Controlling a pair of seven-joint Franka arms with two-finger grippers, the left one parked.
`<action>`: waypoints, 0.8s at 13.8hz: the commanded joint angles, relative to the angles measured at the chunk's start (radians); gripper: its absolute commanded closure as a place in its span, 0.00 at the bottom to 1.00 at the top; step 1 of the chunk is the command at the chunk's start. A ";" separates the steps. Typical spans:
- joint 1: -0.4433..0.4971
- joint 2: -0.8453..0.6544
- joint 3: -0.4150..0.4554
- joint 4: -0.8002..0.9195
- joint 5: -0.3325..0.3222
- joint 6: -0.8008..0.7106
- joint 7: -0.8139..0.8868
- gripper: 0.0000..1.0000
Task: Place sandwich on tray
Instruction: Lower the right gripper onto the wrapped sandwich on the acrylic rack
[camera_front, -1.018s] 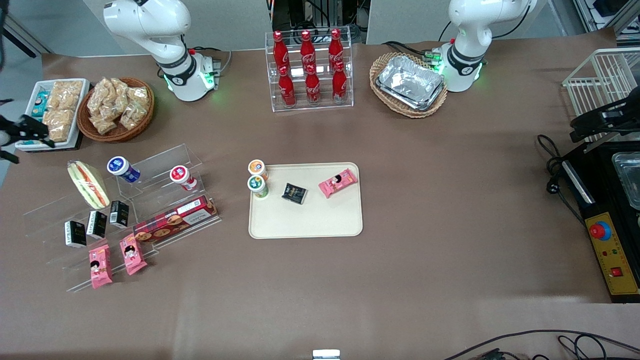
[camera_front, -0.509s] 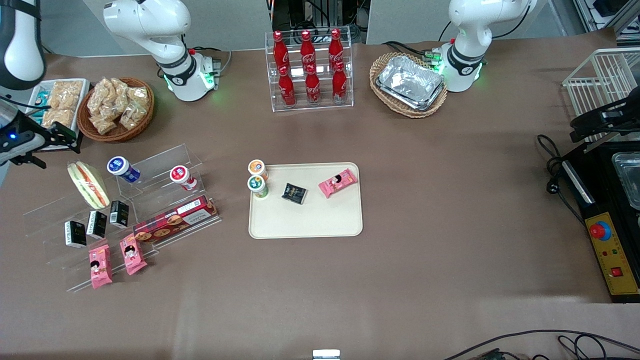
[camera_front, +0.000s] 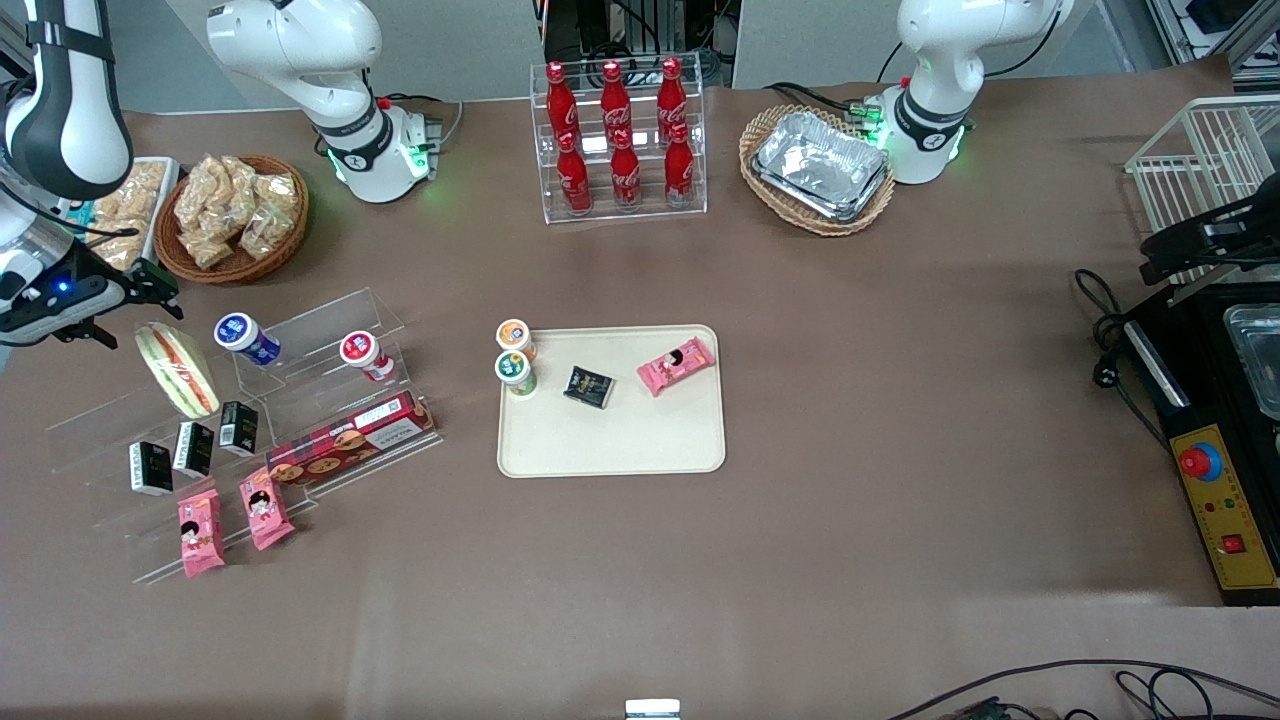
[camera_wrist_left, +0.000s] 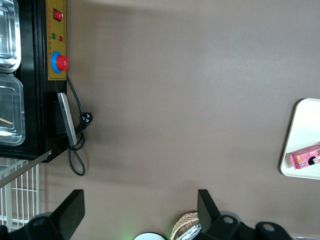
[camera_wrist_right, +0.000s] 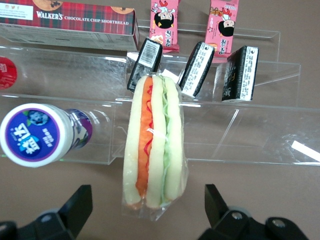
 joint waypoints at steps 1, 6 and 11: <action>0.003 0.026 -0.002 -0.006 -0.016 0.042 -0.007 0.00; 0.004 0.072 0.000 -0.007 -0.016 0.082 0.000 0.00; 0.009 0.090 0.000 -0.006 -0.016 0.096 0.000 0.42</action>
